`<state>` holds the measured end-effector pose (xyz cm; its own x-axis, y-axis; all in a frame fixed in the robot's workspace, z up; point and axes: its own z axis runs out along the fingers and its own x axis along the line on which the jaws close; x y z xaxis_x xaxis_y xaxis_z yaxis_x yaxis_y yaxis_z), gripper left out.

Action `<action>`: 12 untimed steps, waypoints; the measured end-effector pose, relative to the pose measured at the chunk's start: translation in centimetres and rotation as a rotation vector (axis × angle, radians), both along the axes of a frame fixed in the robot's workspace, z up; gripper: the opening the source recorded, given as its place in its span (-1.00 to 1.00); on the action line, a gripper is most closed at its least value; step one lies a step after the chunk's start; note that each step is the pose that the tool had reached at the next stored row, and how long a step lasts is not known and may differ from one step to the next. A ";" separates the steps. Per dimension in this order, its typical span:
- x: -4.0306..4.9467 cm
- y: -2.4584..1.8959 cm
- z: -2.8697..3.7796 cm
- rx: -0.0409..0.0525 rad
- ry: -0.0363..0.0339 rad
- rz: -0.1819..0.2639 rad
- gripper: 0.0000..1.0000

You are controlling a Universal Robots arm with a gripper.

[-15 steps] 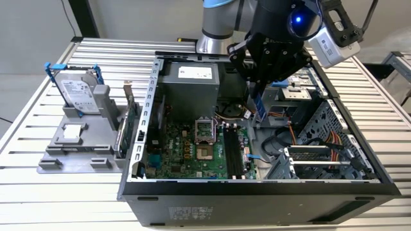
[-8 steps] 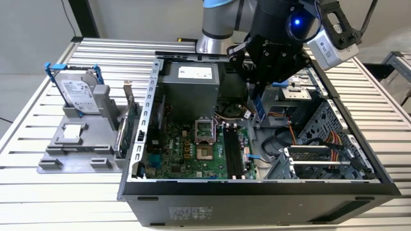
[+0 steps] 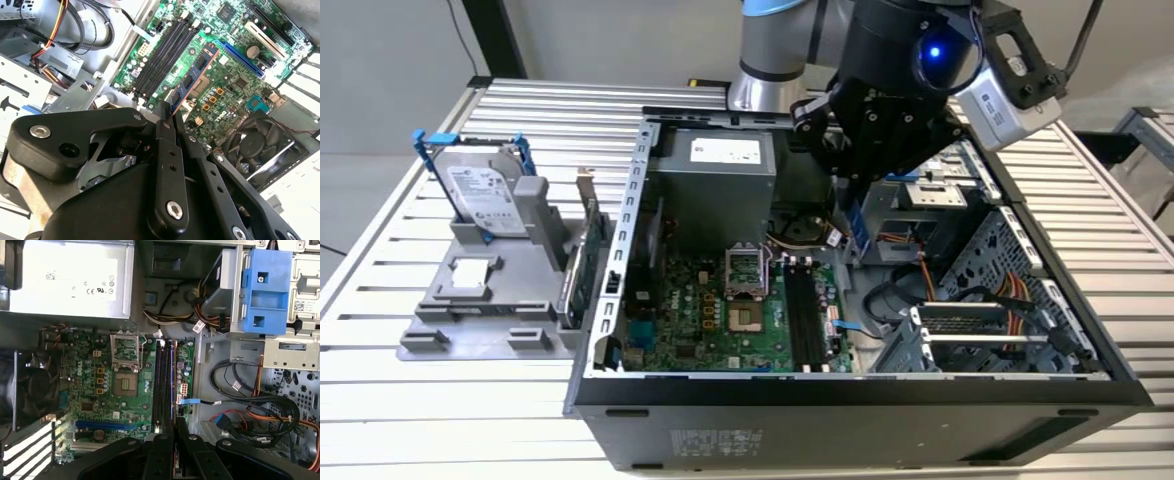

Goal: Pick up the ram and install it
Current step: 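Insert the ram into the slot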

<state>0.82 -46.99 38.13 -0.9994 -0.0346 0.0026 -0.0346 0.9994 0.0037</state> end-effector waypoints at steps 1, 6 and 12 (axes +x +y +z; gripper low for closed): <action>0.00 0.00 -0.04 -0.0004 0.0000 0.000 -1.00; 0.00 0.01 -0.25 -0.0016 0.0000 0.000 -1.00; 0.00 0.02 -0.52 -0.0021 0.0000 0.000 -1.00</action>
<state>0.82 -46.97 37.60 -0.9994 -0.0346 0.0028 -0.0346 0.9994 0.0016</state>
